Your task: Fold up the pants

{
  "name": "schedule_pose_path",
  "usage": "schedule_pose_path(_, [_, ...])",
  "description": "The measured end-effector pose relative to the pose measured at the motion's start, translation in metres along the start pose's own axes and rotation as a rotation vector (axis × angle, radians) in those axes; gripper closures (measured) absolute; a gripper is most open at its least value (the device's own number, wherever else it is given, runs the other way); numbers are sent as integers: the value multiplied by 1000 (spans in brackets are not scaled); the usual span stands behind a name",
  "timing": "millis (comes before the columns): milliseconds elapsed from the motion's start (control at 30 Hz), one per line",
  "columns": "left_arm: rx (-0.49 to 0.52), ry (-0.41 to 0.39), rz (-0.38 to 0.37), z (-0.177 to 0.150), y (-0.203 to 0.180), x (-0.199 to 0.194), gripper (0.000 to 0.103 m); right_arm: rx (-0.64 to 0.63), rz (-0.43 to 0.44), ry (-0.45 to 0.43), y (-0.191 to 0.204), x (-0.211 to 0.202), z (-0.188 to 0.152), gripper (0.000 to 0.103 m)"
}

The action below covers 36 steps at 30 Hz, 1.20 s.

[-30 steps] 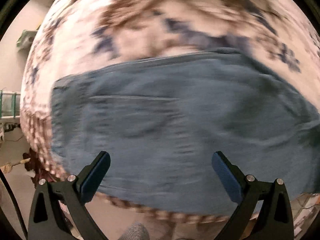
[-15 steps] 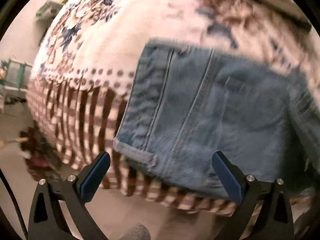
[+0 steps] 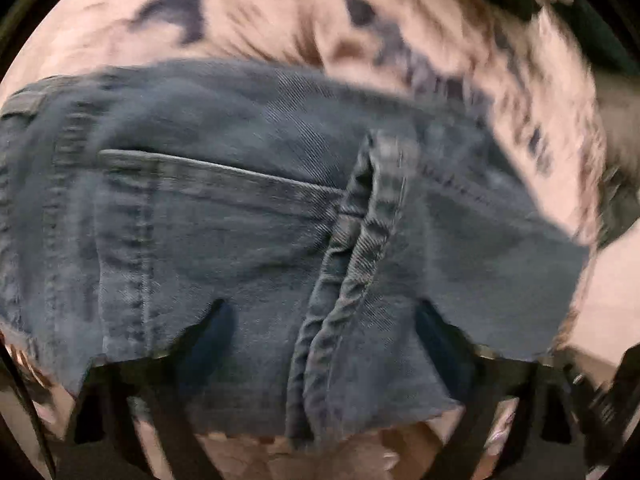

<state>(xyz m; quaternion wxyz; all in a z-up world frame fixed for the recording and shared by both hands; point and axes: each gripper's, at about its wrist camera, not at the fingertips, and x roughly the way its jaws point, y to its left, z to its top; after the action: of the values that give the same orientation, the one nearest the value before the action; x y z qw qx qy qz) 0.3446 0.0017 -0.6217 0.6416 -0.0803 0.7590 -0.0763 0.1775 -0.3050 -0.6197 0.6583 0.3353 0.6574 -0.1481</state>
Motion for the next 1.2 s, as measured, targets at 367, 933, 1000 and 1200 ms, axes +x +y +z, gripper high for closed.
schedule_pose_path(367, [31,-40,-34,-21,10,-12,87,45,-54,109,-46,41,17,18])
schedule_pose_path(933, [118,43,86,-77,-9,-18,66,-35,-186,216,-41,34,7,19])
schedule_pose_path(1000, [106,-56,52,-78,-20,-50,66,-69,-159,145,-23,5,1,24])
schedule_pose_path(1200, [132,-73,-61,-55,-59,-30,63,-169,104,114,47,-4,-14,88])
